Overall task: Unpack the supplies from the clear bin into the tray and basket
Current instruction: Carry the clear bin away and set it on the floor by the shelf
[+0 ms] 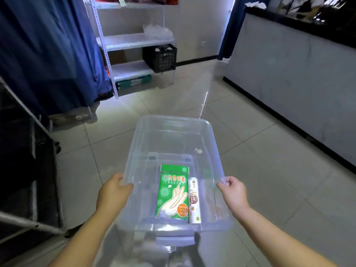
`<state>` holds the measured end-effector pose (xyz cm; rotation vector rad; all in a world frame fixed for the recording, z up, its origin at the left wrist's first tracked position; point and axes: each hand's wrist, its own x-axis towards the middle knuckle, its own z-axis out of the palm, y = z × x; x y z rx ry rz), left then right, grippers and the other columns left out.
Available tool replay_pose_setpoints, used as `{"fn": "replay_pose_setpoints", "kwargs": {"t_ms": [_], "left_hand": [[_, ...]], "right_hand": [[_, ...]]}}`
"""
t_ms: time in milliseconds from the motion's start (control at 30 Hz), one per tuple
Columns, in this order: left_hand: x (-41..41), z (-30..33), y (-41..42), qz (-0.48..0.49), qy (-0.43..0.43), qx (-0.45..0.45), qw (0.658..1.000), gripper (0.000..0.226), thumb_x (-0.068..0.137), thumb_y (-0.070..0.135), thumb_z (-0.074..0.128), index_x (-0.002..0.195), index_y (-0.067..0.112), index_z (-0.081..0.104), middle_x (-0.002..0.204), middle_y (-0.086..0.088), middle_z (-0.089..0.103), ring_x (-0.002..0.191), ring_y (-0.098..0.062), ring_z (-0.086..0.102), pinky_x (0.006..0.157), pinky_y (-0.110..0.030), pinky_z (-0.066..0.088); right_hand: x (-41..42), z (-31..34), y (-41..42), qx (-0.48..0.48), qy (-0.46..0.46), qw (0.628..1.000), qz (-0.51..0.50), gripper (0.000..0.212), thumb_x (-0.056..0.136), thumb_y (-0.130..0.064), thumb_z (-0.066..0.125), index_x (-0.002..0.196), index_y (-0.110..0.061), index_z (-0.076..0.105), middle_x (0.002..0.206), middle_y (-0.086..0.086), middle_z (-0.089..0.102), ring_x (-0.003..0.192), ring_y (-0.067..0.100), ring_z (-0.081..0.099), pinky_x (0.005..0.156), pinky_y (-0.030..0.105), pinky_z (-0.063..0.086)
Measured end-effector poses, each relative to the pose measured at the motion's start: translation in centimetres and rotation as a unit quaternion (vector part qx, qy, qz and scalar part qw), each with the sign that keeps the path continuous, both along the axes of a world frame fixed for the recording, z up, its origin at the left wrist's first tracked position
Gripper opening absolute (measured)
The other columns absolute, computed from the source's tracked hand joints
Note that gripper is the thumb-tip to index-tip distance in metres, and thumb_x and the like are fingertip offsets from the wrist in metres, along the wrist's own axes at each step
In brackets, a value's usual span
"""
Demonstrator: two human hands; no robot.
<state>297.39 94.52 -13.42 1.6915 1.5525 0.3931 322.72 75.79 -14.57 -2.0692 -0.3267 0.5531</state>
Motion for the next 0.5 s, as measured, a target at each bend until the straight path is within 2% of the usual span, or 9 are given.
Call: {"fn": "replay_pose_setpoints", "kwargs": {"t_ms": [100,200,300,367,500], "left_hand": [[3.1,0.2,5.4,0.038,0.001,-0.002,0.999,0.025,0.081,0.017,0.061,0.106,0.012,0.057,0.080,-0.004,0.061,0.062,-0.017,0.054,0.049,-0.021,0.035],[5.9,0.1,11.0,0.065,-0.007,0.003,0.998,0.020,0.081,0.015,0.061,0.100,0.014,0.055,0.073,0.002,0.058,0.060,-0.016,0.053,0.051,-0.022,0.037],[8.8,-0.8,18.0,0.077,-0.011,-0.003,0.997,0.015,0.080,0.015,0.063,0.092,0.010,0.057,0.076,-0.005,0.063,0.063,-0.021,0.056,0.057,-0.028,0.042],[10.9,-1.4,23.2,0.076,-0.017,-0.008,0.997,0.019,0.080,0.017,0.064,0.096,0.009,0.059,0.082,-0.009,0.065,0.068,-0.026,0.058,0.063,-0.031,0.045],[15.2,-1.1,34.2,0.055,-0.009,-0.001,0.998,0.029,0.082,0.019,0.062,0.109,0.010,0.058,0.089,-0.006,0.061,0.076,-0.027,0.058,0.064,-0.029,0.042]], "right_hand": [[4.2,0.5,7.3,0.002,0.001,1.000,0.029,0.018,0.079,-0.003,0.062,0.066,-0.013,0.054,0.056,-0.002,0.047,0.051,0.013,0.038,0.050,0.027,0.032],[7.9,0.0,14.7,-0.005,-0.008,0.999,0.050,0.016,0.077,-0.002,0.063,0.065,-0.010,0.056,0.058,0.000,0.050,0.054,0.014,0.040,0.052,0.028,0.034],[11.5,-0.9,22.5,-0.012,-0.004,0.998,0.060,0.019,0.077,-0.002,0.063,0.062,-0.007,0.052,0.057,0.001,0.045,0.054,0.016,0.037,0.051,0.030,0.031],[13.6,-1.4,27.7,-0.015,-0.015,0.998,0.059,0.026,0.076,-0.005,0.065,0.058,-0.011,0.047,0.054,0.001,0.043,0.054,0.016,0.036,0.052,0.029,0.031],[17.8,-1.1,38.3,-0.021,-0.020,0.997,0.065,0.016,0.078,-0.003,0.063,0.066,-0.005,0.054,0.058,0.003,0.046,0.055,0.017,0.041,0.051,0.027,0.034]]}}
